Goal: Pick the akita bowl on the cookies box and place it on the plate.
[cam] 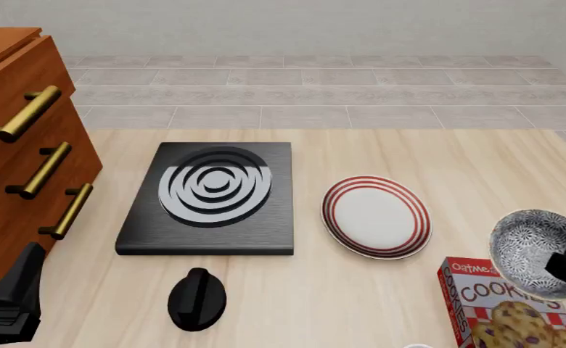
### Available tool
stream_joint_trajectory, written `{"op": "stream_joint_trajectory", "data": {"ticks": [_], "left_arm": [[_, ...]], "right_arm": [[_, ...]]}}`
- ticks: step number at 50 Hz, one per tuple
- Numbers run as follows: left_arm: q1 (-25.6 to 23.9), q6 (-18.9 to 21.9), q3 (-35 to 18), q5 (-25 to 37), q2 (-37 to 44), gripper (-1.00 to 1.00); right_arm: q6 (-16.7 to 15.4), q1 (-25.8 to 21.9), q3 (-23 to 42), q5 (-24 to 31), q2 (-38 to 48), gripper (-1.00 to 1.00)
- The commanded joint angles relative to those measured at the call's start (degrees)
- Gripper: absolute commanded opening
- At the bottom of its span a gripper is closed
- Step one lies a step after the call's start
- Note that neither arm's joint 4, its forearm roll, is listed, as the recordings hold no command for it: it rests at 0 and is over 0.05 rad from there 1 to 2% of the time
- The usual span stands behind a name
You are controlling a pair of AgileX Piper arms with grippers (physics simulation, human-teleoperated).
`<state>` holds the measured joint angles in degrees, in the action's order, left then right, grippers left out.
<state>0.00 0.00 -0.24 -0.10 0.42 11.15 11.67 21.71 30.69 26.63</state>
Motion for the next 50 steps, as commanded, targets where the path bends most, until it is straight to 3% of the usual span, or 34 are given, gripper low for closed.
{"op": "stream_joint_trajectory", "data": {"ticks": [1,14,30,50], "left_arm": [[0.00,0.00,0.00,0.00,0.00,1.00],[0.00,0.00,0.00,0.00,0.00,1.00],[0.00,0.00,0.00,0.00,0.00,1.00],[0.00,0.00,0.00,0.00,0.00,1.00]], "right_arm": [[8.16,-8.00,6.78,-4.96,5.42,-1.00],[17.29,-16.12,7.04,-19.58,17.66,-1.00],[16.44,-20.42,13.82,-28.42,34.77,-1.00],[16.17,-22.11,17.29,-34.42,46.94,-1.00]]}}
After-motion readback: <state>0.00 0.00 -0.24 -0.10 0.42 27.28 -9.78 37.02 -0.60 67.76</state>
